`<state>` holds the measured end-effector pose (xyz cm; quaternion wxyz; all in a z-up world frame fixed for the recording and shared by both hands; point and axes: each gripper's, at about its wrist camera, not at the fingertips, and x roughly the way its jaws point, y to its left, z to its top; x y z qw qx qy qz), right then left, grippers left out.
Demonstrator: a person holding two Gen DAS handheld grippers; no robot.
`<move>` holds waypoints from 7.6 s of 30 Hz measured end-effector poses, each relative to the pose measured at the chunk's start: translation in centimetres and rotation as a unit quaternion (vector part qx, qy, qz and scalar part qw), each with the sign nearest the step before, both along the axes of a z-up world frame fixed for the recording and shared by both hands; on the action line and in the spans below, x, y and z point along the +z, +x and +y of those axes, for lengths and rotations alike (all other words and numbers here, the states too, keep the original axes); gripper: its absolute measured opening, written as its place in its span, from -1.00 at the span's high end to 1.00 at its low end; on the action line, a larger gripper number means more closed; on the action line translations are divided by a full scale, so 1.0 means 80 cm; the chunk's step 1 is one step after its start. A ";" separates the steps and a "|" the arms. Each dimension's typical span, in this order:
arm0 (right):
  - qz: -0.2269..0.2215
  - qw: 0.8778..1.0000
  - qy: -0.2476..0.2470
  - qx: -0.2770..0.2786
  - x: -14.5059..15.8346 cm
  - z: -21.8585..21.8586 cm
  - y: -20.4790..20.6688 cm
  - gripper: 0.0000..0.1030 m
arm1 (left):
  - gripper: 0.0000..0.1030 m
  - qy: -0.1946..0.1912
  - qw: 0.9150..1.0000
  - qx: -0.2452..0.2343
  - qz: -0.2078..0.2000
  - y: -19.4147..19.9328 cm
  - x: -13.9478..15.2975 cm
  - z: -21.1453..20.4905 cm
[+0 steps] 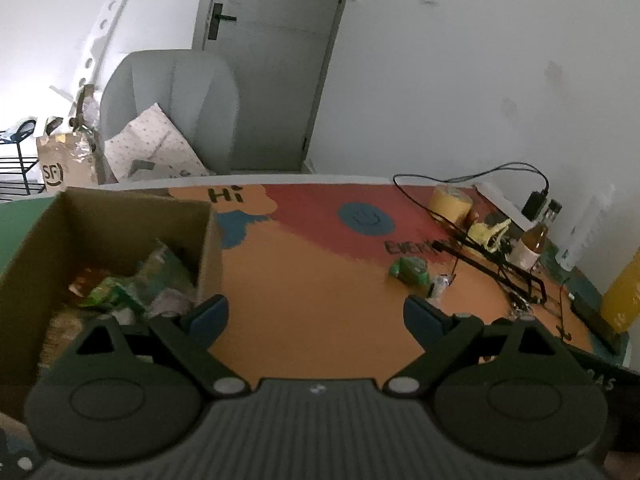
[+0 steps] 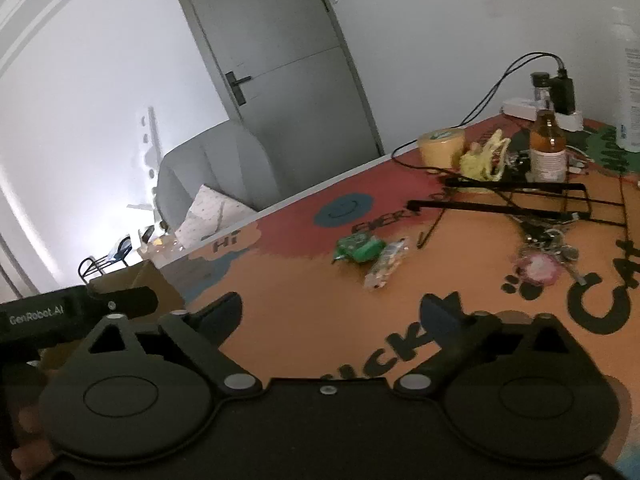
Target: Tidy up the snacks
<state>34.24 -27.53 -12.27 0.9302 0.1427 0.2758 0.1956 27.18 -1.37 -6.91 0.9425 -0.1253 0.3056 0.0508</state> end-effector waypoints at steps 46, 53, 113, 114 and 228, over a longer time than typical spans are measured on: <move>0.083 0.996 0.040 -0.014 -0.071 -0.025 0.113 -0.33 | -0.44 -0.012 0.998 -0.038 0.038 0.130 -0.069 -0.052; 0.088 0.995 0.035 -0.003 -0.072 -0.008 0.142 -0.15 | -0.36 -0.015 0.999 -0.033 0.041 0.153 -0.072 -0.046; 0.078 0.996 0.026 -0.018 -0.083 -0.030 0.149 0.69 | 0.28 -0.024 0.999 -0.007 0.021 0.208 -0.113 -0.104; 0.078 0.996 0.026 -0.017 -0.082 -0.029 0.148 0.69 | 0.28 -0.024 0.999 -0.007 0.021 0.204 -0.112 -0.102; -0.020 0.990 -0.017 0.137 0.051 0.196 -0.083 0.13 | -0.75 -0.037 0.991 0.123 -0.031 -0.163 0.024 0.167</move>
